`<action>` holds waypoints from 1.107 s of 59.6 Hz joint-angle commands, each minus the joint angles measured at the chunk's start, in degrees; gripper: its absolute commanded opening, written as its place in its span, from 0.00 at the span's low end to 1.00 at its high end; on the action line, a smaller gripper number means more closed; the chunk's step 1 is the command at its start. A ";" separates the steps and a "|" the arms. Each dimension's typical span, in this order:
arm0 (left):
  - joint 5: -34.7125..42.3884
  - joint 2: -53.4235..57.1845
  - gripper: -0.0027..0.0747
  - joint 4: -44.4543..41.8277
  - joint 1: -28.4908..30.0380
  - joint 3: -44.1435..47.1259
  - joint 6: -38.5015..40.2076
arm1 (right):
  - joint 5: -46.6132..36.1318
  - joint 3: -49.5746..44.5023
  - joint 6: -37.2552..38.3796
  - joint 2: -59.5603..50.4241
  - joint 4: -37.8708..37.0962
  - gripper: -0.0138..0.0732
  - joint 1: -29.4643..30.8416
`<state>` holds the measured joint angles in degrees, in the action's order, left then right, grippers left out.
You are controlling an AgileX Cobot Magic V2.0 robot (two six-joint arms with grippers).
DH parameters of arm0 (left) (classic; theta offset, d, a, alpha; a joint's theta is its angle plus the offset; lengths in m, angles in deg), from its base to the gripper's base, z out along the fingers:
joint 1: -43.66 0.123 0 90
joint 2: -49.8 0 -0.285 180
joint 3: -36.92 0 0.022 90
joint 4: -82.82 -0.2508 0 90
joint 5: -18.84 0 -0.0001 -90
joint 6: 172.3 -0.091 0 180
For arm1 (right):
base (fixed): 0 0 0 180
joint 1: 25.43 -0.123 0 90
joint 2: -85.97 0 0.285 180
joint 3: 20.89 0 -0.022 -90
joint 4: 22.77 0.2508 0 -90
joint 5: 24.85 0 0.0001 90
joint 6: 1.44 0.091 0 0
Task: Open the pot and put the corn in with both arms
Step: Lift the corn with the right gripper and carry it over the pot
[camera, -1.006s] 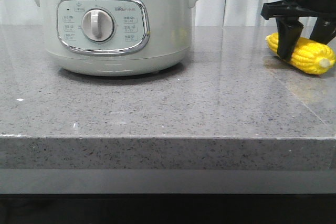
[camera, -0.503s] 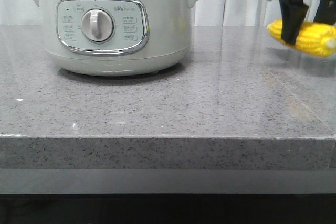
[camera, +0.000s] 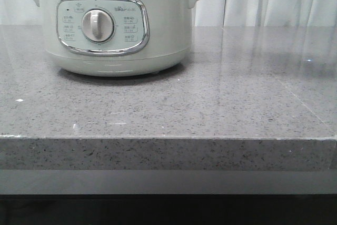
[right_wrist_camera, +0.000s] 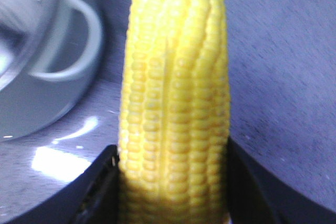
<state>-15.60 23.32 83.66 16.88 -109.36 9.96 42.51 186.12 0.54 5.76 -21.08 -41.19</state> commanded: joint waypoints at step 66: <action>8.50 -0.64 0.28 0.48 -0.09 -1.97 0.21 | -38.31 2.57 -5.97 12.51 8.53 0.50 -18.23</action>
<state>-15.60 23.32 83.66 16.88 -109.36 9.96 9.61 186.81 -4.96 20.38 -13.07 -59.44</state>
